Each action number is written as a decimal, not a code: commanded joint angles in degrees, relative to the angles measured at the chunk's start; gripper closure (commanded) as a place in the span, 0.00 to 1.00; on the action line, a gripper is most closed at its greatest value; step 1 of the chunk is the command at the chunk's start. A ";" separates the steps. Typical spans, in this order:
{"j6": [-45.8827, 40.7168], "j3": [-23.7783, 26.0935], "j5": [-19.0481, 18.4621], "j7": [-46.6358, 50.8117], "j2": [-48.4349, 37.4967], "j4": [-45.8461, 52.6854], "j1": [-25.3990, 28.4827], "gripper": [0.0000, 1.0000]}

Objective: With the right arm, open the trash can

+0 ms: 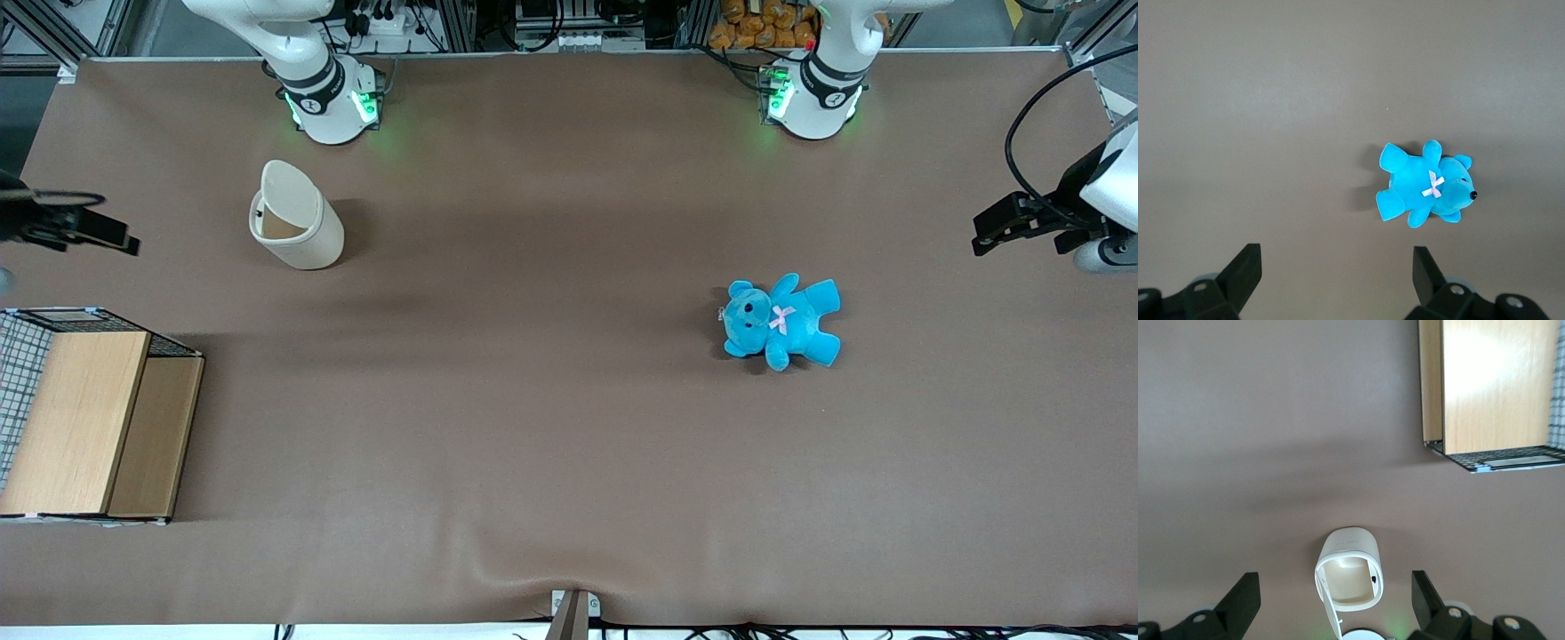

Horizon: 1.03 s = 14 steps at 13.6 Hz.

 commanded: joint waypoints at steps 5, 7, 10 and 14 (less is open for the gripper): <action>-2.34 0.07 -2.65 0.77 -8.05 -0.67 0.15 0.00; -2.43 -0.02 -2.74 2.79 -7.88 -0.23 0.15 0.00; -2.52 0.07 -2.74 3.15 -7.44 0.21 0.15 0.00; -2.61 0.16 -2.74 3.15 -7.35 0.56 0.24 0.00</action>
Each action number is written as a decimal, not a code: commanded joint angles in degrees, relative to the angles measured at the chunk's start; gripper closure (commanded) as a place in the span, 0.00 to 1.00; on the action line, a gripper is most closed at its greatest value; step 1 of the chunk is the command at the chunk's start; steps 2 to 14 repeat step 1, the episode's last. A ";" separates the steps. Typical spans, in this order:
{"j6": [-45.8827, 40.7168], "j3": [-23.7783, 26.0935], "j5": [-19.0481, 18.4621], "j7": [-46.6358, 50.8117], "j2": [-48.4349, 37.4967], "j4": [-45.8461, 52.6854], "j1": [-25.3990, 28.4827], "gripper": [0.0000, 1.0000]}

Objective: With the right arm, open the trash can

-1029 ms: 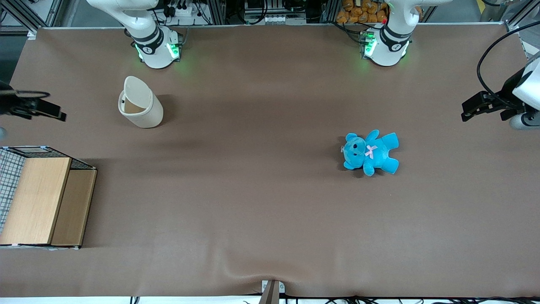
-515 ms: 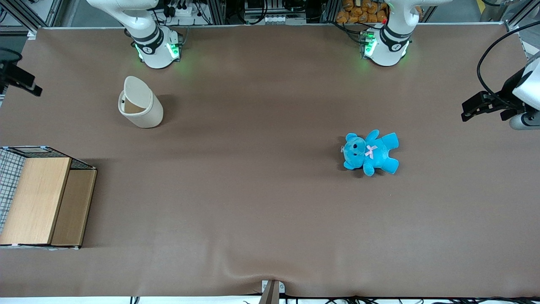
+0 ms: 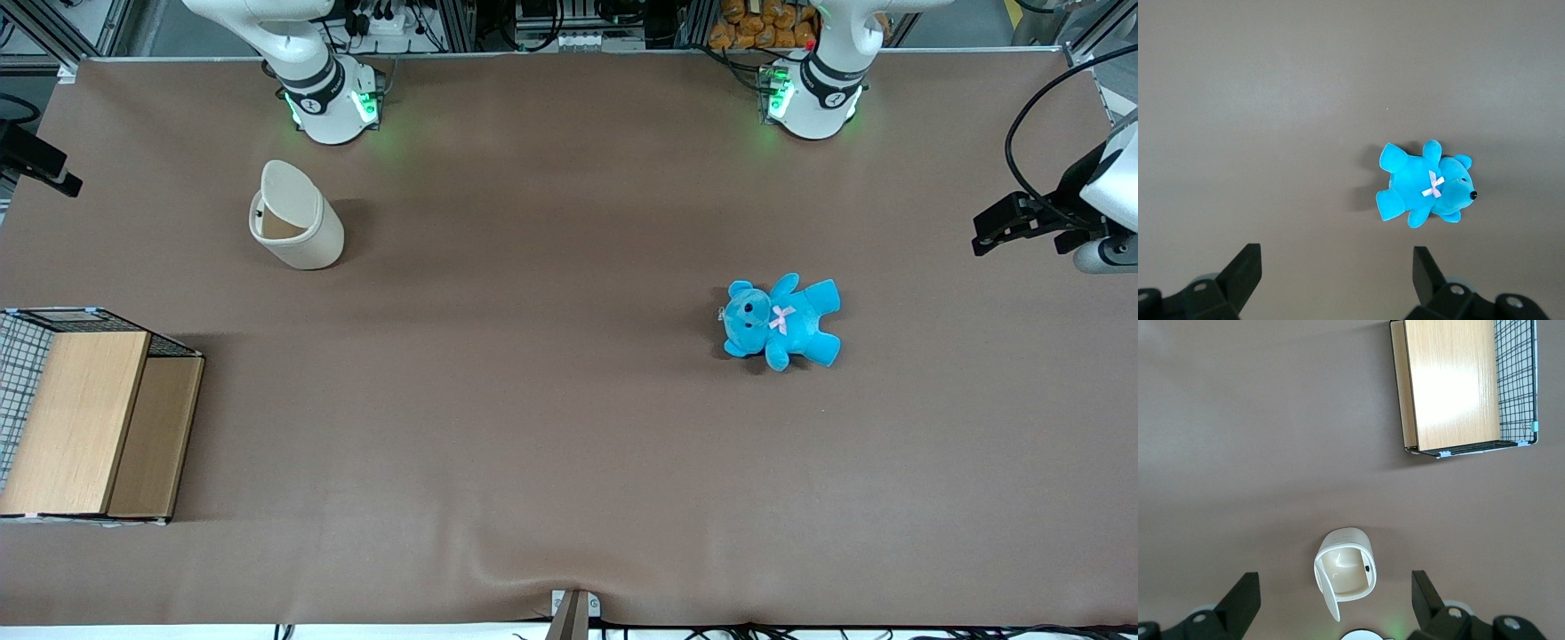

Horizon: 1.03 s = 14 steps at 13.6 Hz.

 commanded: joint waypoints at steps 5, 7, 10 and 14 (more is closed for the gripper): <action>-0.36 0.22 -0.96 1.17 -0.13 0.38 0.24 0.00; -0.36 0.22 -0.96 1.17 -0.13 0.38 0.24 0.00; -0.36 0.22 -0.96 1.17 -0.13 0.38 0.24 0.00; -0.36 0.22 -0.96 1.17 -0.13 0.38 0.24 0.00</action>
